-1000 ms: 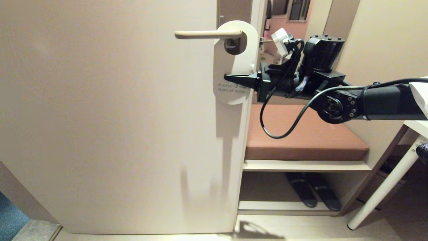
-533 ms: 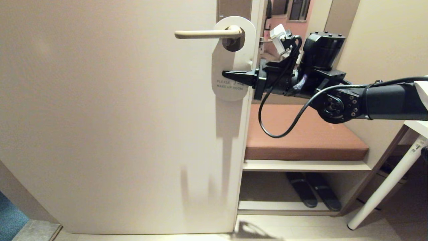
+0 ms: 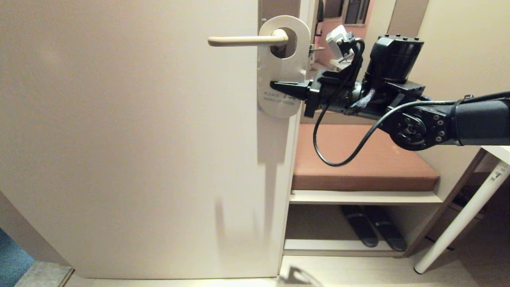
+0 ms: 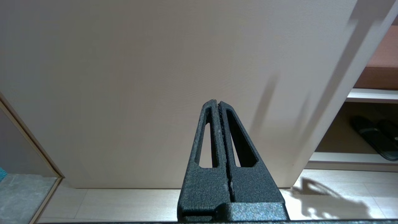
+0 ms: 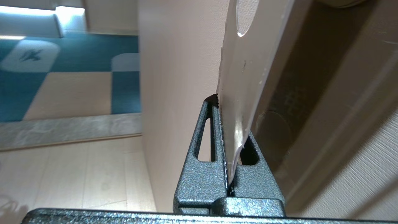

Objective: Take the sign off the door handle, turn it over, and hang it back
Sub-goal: Take down the sign

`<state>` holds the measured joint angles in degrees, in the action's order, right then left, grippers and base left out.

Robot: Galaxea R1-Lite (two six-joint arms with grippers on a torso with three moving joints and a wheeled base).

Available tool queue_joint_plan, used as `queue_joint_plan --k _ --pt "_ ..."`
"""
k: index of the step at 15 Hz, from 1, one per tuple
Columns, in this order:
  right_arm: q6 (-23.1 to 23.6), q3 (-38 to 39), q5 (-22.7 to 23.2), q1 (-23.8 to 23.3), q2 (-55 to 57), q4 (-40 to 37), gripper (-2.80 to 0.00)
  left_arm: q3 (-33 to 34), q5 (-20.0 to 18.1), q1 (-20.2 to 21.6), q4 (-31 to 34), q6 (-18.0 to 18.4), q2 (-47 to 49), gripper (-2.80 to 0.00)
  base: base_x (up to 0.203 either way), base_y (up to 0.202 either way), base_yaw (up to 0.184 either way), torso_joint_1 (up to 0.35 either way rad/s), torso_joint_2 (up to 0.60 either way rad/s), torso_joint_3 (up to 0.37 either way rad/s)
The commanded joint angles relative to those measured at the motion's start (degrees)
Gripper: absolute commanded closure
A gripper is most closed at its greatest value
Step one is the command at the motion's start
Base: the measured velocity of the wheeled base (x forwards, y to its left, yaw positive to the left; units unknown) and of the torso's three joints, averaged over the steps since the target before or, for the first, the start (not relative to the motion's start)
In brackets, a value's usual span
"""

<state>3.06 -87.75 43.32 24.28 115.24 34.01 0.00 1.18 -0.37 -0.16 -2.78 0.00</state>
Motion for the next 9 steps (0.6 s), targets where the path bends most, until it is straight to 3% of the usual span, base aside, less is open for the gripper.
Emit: queue_joint_plan --k 1,9 --pt "0.1 1.59 -0.91 0.48 -1.93 0.18 0.0 0.0 0.05 -0.07 -0.02 -0.03 0.09 0.0 0.0 0.0 0.0 0.0 0.0 0.0" --pt "0.19 3.8 -14.94 6.58 -2.82 0.27 0.0 0.0 0.05 -0.07 -0.02 -0.03 0.09 0.0 0.0 0.0 0.0 0.0 0.0 0.0"
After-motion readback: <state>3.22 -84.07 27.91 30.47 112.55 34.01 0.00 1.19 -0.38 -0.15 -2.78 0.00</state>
